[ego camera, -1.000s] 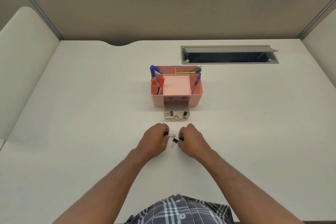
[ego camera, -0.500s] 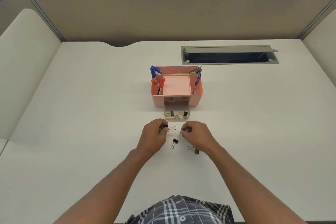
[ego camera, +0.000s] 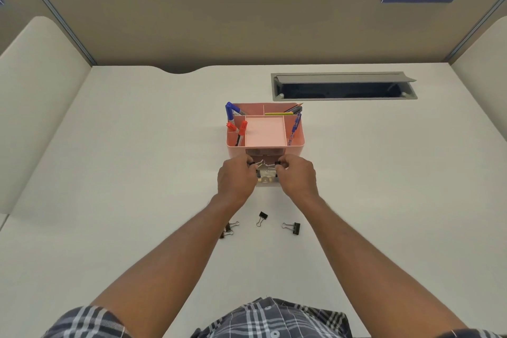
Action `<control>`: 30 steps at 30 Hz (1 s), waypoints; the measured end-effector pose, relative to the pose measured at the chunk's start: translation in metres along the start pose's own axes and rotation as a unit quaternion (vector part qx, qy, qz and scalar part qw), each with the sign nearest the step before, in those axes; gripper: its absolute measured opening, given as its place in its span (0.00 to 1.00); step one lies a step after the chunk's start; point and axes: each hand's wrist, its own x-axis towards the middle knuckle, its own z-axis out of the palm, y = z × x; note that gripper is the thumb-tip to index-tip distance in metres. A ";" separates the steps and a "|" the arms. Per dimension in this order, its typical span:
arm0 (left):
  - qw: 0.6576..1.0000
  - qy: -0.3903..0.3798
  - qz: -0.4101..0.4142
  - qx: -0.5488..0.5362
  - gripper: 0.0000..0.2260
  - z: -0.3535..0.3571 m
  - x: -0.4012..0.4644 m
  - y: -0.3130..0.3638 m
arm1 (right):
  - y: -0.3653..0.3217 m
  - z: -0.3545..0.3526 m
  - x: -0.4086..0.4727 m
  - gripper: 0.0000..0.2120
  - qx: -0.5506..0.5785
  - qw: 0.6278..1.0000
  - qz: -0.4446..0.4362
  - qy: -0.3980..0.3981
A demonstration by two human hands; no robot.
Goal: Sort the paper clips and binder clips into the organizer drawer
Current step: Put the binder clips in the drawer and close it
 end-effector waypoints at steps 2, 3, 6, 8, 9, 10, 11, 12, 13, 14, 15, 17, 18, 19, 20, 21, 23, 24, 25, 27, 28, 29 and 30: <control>1.000 -0.006 -0.003 0.016 0.05 0.003 0.003 -0.002 | -0.003 0.003 0.001 0.08 -0.028 1.000 -0.013 -0.004; 1.000 -0.008 -0.004 0.019 0.05 0.003 0.004 -0.002 | -0.005 0.004 0.002 0.08 -0.036 0.999 -0.017 -0.005; 1.000 -0.006 0.007 0.008 0.07 0.004 0.003 -0.004 | -0.007 0.005 0.004 0.08 -0.032 0.999 -0.018 -0.009; 1.000 -0.003 0.026 -0.011 0.07 0.003 0.000 -0.007 | -0.006 0.003 0.004 0.09 -0.018 1.000 -0.020 -0.013; 0.999 0.000 0.035 -0.028 0.07 0.002 -0.003 -0.009 | -0.005 0.001 0.002 0.09 -0.007 1.000 -0.022 -0.011; 0.998 0.003 0.046 -0.046 0.07 0.001 -0.006 -0.011 | -0.003 -0.001 0.000 0.09 0.005 1.000 -0.023 -0.007; 0.996 0.006 0.061 -0.060 0.06 0.000 -0.011 -0.014 | -0.001 -0.004 -0.004 0.08 0.015 1.000 -0.022 -0.006; 0.995 0.008 0.079 -0.065 0.06 0.000 -0.017 -0.017 | 0.002 -0.006 -0.008 0.08 0.018 1.000 -0.020 -0.012; 0.994 0.006 0.096 -0.061 0.05 0.001 -0.024 -0.021 | 0.005 -0.009 -0.012 0.08 0.009 0.999 -0.016 -0.027; 0.993 -0.001 0.108 -0.050 0.04 0.003 -0.031 -0.025 | 0.010 -0.012 -0.017 0.08 -0.016 0.998 -0.008 -0.052; 0.992 -0.012 0.116 -0.038 0.03 0.006 -0.039 -0.029 | 0.015 -0.015 -0.021 0.08 -0.054 0.995 0.002 -0.085; 0.990 -0.054 0.131 -0.007 0.05 0.013 -0.055 -0.039 | 0.026 -0.019 -0.032 0.08 -0.146 0.976 0.012 -0.160; 0.987 -0.081 0.139 0.013 0.08 0.017 -0.062 -0.043 | 0.030 -0.021 -0.038 0.09 -0.193 0.961 0.010 -0.197; 0.983 -0.104 0.146 0.034 0.12 0.021 -0.068 -0.047 | 0.034 -0.021 -0.046 0.12 -0.237 0.943 0.007 -0.233; 0.979 -0.122 0.151 0.055 0.14 0.025 -0.073 -0.050 | 0.037 -0.021 -0.054 0.14 -0.272 0.926 0.005 -0.261; 0.976 -0.134 0.154 0.071 0.16 0.029 -0.077 -0.053 | 0.040 -0.018 -0.061 0.15 -0.297 0.914 0.001 -0.277; 0.973 -0.138 0.159 0.090 0.14 0.036 -0.081 -0.055 | 0.045 -0.012 -0.073 0.13 -0.312 0.910 -0.016 -0.272; 0.973 -0.132 0.165 0.096 0.12 0.038 -0.082 -0.056 | 0.046 -0.008 -0.076 0.10 -0.313 0.914 -0.029 -0.258; 0.972 -0.125 0.171 0.102 0.10 0.039 -0.083 -0.055 | 0.046 -0.005 -0.078 0.06 -0.311 0.918 -0.039 -0.243; 0.971 -0.113 0.181 0.110 0.08 0.040 -0.081 -0.056 | 0.047 0.002 -0.078 0.03 -0.295 0.929 -0.051 -0.218; 0.971 -0.108 0.184 0.112 0.08 0.040 -0.079 -0.056 | 0.048 0.005 -0.077 0.02 -0.280 0.936 -0.054 -0.207; 0.971 -0.102 0.186 0.112 0.07 0.040 -0.078 -0.057 | 0.049 0.007 -0.075 0.03 -0.263 0.943 -0.055 -0.198; 0.972 -0.098 0.186 0.110 0.07 0.039 -0.077 -0.057 | 0.051 0.010 -0.073 0.03 -0.247 0.949 -0.054 -0.189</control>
